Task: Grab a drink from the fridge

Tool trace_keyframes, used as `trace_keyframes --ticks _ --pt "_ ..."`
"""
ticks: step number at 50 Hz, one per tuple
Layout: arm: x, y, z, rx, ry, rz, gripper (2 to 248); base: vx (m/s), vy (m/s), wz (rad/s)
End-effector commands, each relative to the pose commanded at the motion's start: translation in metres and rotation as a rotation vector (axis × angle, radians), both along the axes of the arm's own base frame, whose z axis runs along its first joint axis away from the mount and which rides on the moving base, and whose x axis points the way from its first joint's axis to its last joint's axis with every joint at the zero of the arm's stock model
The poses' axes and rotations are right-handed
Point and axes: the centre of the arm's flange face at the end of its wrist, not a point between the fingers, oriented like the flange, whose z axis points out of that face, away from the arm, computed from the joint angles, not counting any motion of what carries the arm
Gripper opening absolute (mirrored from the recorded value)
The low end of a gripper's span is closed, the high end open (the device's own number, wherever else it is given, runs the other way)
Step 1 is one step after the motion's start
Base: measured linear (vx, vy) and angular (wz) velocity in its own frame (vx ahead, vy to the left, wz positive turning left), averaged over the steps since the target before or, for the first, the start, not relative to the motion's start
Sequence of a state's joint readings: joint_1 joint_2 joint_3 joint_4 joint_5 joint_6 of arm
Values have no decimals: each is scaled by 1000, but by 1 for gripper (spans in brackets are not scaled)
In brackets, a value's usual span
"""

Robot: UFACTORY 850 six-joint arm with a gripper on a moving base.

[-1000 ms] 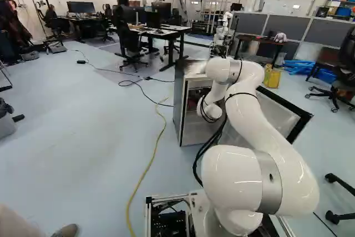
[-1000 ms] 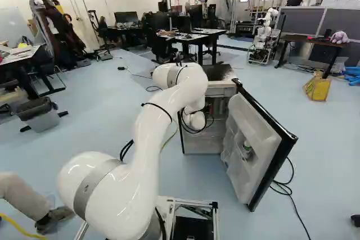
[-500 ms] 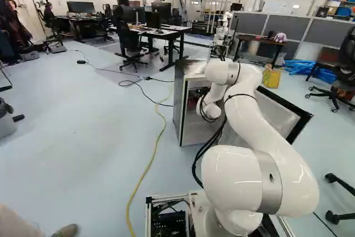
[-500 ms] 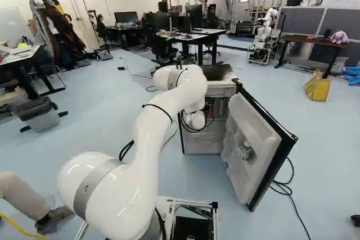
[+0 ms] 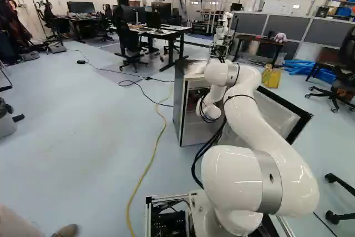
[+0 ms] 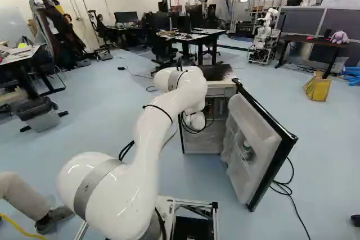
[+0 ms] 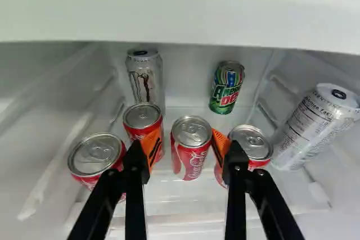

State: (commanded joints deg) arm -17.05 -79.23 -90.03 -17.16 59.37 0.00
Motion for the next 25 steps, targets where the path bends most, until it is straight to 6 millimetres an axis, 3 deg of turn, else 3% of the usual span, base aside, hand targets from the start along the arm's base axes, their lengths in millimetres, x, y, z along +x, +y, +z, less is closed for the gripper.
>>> trace_keyframes --ticks 25 --pt "0 0 0 0 0 0 143 0 0 0"
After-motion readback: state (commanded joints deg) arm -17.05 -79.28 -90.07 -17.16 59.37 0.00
